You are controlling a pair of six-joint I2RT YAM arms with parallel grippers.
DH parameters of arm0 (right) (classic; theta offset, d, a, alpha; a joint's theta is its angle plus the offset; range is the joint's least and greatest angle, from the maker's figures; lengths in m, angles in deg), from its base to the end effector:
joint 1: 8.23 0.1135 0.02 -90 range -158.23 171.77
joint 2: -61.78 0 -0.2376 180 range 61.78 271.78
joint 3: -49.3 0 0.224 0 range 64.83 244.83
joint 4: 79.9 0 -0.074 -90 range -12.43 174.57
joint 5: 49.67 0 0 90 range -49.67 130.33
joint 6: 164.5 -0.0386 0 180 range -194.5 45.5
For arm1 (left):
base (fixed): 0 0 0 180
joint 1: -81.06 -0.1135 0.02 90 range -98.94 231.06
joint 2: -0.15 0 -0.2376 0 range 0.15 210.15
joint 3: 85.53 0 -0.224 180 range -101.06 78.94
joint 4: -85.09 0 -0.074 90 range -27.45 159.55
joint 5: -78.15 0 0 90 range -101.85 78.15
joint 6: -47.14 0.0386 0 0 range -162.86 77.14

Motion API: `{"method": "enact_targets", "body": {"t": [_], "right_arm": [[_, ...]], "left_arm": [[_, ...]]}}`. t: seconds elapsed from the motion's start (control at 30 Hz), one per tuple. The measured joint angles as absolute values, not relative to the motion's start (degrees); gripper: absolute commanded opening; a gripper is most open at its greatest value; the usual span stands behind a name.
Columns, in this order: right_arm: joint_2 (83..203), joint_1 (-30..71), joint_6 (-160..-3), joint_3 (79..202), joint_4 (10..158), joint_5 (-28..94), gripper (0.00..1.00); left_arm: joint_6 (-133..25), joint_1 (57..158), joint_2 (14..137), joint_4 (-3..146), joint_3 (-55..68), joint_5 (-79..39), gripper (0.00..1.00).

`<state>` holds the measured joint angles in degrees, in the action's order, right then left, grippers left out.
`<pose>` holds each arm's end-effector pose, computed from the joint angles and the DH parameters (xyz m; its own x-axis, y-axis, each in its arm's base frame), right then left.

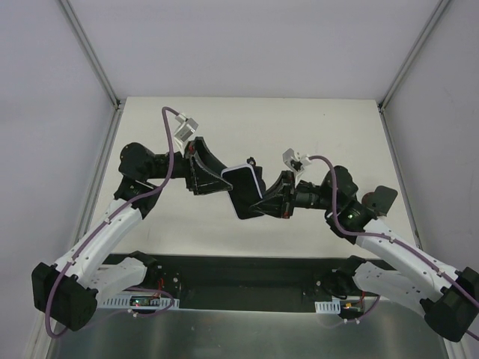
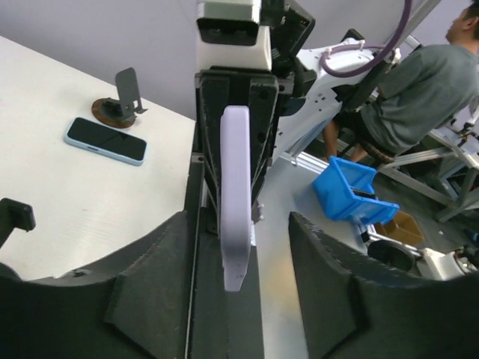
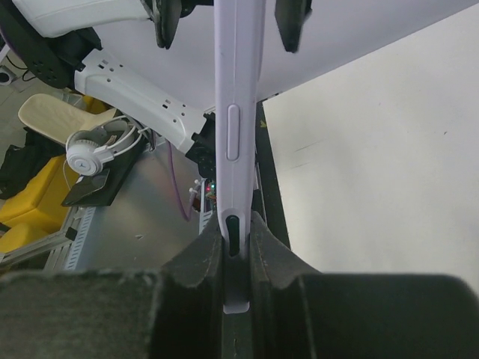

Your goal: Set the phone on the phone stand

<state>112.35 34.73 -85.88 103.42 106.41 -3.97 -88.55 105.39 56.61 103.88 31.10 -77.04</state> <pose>0.1227 0.1511 0.3283 -0.0727 0.1252 -0.9895 -0.9965 0.0307 0.0772 0.1608 -0.1112 0.3776 -0.3810 -0.1573 -0.9111 0.9241 -0.0962 -0.3698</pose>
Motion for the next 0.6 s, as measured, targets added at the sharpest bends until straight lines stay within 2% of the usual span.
{"method": "enact_targets", "body": {"t": [0.13,0.27,0.43,0.6], "right_arm": [[114.6,35.9,-85.7,103.6,106.7,-4.0,0.01],[116.2,36.8,-84.9,104.1,106.7,-3.8,0.01],[118.0,37.3,-84.2,105.4,106.7,-3.6,0.01],[118.5,37.6,-83.3,106.1,106.6,-4.1,0.01]], "left_arm": [[-90.3,105.5,58.3,105.8,31.1,-78.8,0.41],[-91.1,105.5,59.2,105.8,31.1,-79.4,0.38],[-91.2,106.2,59.1,105.9,31.1,-80.7,0.26],[-90.6,106.7,59.5,105.5,30.5,-81.9,0.24]]}}
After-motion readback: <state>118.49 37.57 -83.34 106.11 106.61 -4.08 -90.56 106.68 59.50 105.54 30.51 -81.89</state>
